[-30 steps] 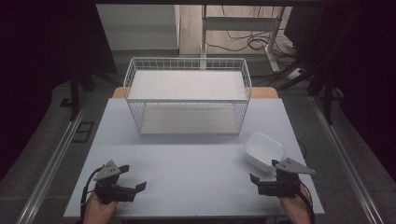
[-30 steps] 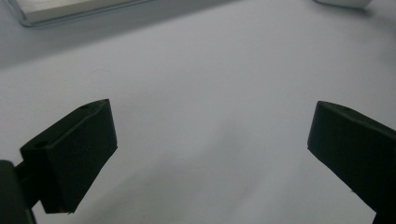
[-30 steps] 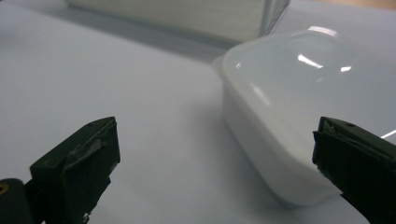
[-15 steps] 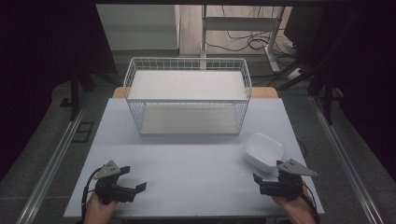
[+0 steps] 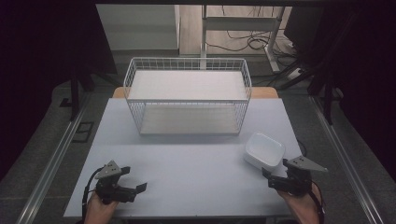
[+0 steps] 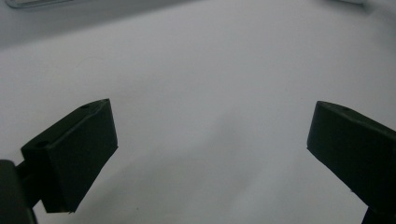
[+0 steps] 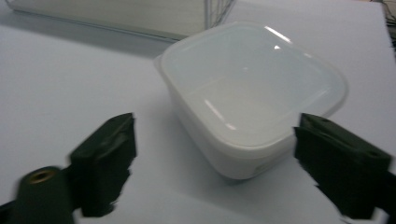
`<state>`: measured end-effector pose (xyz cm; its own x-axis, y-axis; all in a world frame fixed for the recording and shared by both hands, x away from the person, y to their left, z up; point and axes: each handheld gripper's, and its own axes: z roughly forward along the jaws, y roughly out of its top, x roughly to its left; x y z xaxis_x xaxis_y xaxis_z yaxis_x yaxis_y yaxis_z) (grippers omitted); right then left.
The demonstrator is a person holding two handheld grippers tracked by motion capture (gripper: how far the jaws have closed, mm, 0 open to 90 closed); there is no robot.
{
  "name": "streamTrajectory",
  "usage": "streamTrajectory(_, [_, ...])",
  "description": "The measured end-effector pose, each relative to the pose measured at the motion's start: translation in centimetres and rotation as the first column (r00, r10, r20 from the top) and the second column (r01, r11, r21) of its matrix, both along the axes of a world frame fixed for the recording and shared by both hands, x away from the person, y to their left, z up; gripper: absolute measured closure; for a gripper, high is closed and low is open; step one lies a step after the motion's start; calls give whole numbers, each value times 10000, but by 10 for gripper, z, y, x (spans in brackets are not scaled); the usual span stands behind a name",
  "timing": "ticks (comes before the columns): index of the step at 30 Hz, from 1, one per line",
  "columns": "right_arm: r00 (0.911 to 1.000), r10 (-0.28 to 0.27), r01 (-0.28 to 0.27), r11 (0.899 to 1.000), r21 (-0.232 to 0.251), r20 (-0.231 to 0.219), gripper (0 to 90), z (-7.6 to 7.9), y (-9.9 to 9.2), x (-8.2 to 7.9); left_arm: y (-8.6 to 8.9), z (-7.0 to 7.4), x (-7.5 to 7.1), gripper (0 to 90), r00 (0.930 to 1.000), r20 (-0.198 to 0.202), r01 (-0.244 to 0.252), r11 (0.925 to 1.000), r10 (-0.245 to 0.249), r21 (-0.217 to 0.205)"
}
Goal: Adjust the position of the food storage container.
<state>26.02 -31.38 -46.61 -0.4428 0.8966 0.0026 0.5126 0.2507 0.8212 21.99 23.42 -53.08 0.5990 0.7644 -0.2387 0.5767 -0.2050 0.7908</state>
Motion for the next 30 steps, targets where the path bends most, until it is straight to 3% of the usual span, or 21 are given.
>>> streamTrajectory(2, [9998, -217, 217, 9998, 11, 4, 273, 3, -6, 3, 0, 0, 0, 14, 10000, -9, 6, 10000, -6, 4])
streamTrajectory(3, [9998, -217, 217, 9998, 11, 4, 273, 3, -6, 3, 0, 0, 0, 14, 10000, -23, 14, 10000, -14, 12])
streamTrajectory(4, [9995, -319, 319, 9994, 121, 2, 384, 5, -12, 6, -1, 0, 0, 13, 10000, -54, 23, 10000, -23, 43])
streamTrajectory(10, [9976, -630, 632, 9980, 79, -293, 681, 9, -23, 19, -2, -1, 1, 14, 9999, -101, 45, 9999, -44, 122])
streamTrajectory(15, [9915, -1161, 1159, 9932, -70, -583, 860, 8, -33, 34, -3, -1, 1, 14, 9999, -153, 38, 9999, -35, 155])
streamTrajectory(25, [9734, -1996, 1949, 9795, -512, -1123, 893, -4, -46, 65, -3, -2, 2, 14, 9998, -199, -11, 9998, 15, 217])
streamTrajectory(30, [9712, -2029, 2006, 9792, -309, -1251, 893, -6, -48, 80, -4, -1, 2, 17, 9996, -278, -32, 9998, 37, 173])
